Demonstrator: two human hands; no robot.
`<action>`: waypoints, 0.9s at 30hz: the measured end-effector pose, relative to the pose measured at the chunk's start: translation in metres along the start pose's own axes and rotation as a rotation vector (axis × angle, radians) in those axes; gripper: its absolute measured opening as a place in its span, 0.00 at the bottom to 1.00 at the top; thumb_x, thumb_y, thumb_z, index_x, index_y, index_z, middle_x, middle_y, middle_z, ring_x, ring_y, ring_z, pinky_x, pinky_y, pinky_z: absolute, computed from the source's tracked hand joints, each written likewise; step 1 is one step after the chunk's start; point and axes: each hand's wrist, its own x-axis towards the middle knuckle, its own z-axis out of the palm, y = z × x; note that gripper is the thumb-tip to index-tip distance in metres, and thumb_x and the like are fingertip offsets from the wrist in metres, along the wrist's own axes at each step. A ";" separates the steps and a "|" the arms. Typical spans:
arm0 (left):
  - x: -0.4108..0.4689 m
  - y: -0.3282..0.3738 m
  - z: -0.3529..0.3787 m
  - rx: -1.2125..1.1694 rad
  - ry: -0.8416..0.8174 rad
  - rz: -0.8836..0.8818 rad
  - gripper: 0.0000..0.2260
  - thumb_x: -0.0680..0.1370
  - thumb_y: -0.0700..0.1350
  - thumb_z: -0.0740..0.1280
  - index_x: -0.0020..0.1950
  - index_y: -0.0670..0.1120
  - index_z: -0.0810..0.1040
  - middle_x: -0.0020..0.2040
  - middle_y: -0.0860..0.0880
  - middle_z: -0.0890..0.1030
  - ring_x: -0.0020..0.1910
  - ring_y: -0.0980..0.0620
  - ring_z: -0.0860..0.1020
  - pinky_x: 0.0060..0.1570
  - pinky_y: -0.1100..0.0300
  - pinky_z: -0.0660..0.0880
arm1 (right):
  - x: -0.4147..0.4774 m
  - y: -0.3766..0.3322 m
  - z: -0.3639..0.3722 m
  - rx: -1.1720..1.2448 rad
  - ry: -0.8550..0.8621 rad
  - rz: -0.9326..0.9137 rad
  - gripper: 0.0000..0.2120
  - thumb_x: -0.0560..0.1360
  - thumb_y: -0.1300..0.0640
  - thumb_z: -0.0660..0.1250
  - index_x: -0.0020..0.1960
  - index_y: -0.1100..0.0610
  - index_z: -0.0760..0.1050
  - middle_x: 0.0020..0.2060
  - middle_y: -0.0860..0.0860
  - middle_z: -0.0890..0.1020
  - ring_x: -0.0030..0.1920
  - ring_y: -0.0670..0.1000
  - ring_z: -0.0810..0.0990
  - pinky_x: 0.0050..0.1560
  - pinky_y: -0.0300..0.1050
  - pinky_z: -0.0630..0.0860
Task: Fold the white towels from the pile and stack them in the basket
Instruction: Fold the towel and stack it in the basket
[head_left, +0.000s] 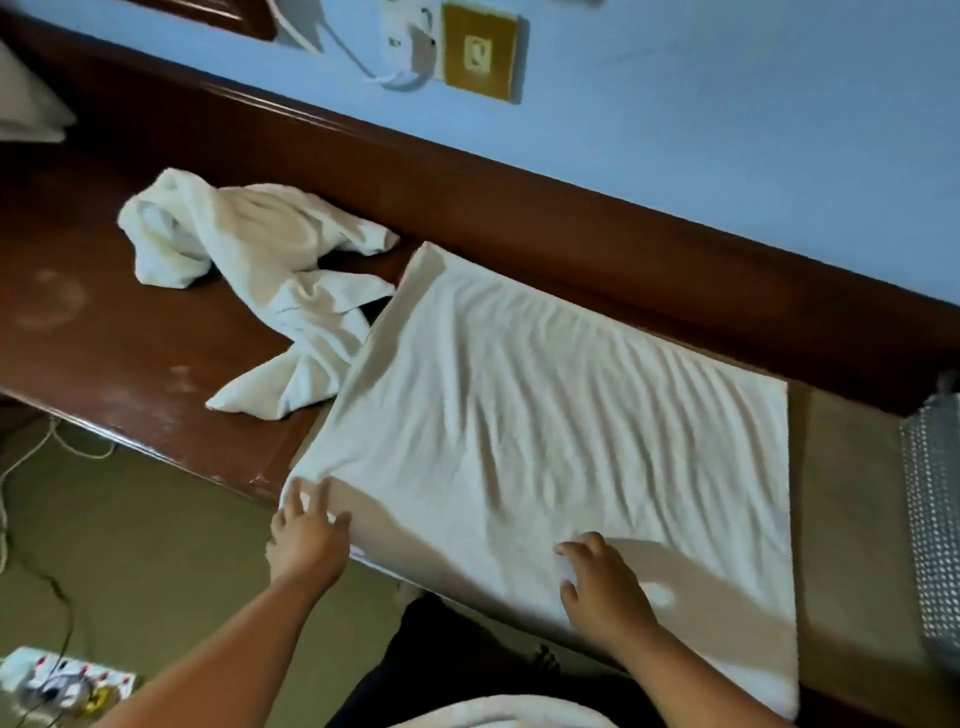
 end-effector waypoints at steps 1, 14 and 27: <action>0.008 -0.001 -0.005 -0.055 0.024 -0.005 0.26 0.81 0.55 0.63 0.78 0.57 0.61 0.81 0.50 0.52 0.74 0.38 0.60 0.68 0.39 0.65 | 0.012 -0.014 -0.005 -0.018 -0.032 -0.024 0.22 0.78 0.52 0.61 0.72 0.48 0.68 0.69 0.47 0.65 0.68 0.50 0.69 0.64 0.44 0.70; 0.069 -0.016 -0.031 -0.182 0.134 -0.037 0.10 0.81 0.53 0.63 0.58 0.49 0.78 0.59 0.47 0.71 0.59 0.42 0.69 0.58 0.46 0.68 | 0.173 -0.212 -0.050 -0.424 -0.033 -0.322 0.22 0.76 0.55 0.63 0.70 0.51 0.69 0.63 0.52 0.71 0.61 0.57 0.75 0.61 0.51 0.70; 0.062 -0.034 -0.040 -0.176 -0.005 0.330 0.06 0.78 0.48 0.67 0.52 0.48 0.74 0.50 0.50 0.81 0.51 0.45 0.79 0.49 0.54 0.66 | 0.275 -0.307 -0.099 -1.142 -0.113 -0.790 0.16 0.74 0.61 0.63 0.62 0.54 0.72 0.58 0.53 0.78 0.60 0.56 0.76 0.66 0.52 0.62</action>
